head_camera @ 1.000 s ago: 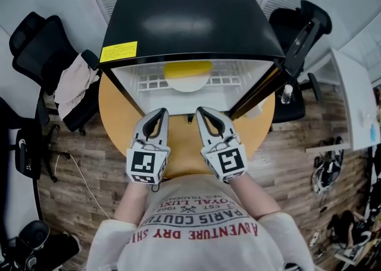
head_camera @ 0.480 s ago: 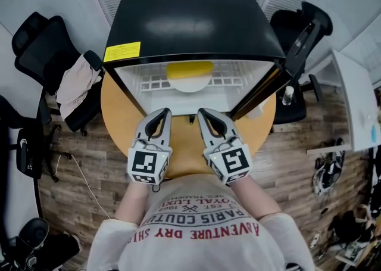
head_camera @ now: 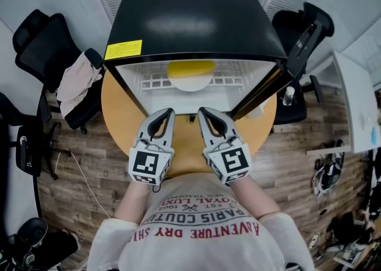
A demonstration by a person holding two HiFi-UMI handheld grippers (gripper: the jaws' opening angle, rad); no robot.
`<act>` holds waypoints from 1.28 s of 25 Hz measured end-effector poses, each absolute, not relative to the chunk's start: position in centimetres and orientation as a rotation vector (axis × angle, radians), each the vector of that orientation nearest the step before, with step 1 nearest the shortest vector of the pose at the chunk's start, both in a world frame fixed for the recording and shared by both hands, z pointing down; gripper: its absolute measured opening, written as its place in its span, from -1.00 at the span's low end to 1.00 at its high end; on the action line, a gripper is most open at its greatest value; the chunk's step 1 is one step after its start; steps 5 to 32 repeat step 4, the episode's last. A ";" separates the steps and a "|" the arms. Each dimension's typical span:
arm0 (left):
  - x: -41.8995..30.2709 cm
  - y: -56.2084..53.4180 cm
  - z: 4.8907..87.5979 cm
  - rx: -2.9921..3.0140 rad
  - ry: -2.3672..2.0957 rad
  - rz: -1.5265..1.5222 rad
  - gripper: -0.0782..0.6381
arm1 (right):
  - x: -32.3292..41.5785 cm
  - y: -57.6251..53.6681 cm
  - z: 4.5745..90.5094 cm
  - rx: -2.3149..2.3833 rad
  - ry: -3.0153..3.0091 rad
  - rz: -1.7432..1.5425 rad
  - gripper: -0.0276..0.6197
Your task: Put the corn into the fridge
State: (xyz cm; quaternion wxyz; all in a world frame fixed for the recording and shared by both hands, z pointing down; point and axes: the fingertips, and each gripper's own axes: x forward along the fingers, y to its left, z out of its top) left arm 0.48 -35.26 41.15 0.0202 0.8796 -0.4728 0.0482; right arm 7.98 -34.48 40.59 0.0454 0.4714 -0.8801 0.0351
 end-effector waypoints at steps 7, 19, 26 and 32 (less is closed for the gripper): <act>0.6 -35.3 41.1 2.731 -1.464 0.149 -0.71 | 8.1 -34.6 41.0 1.442 -2.676 0.114 -0.83; 0.6 -35.3 41.1 2.731 -1.464 0.149 -0.71 | 8.1 -34.6 41.0 1.442 -2.676 0.114 -0.83; 0.6 -35.3 41.1 2.731 -1.464 0.149 -0.71 | 8.1 -34.6 41.0 1.442 -2.676 0.114 -0.83; 0.6 -35.3 41.1 2.731 -1.464 0.149 -0.71 | 8.1 -34.6 41.0 1.442 -2.676 0.114 -0.83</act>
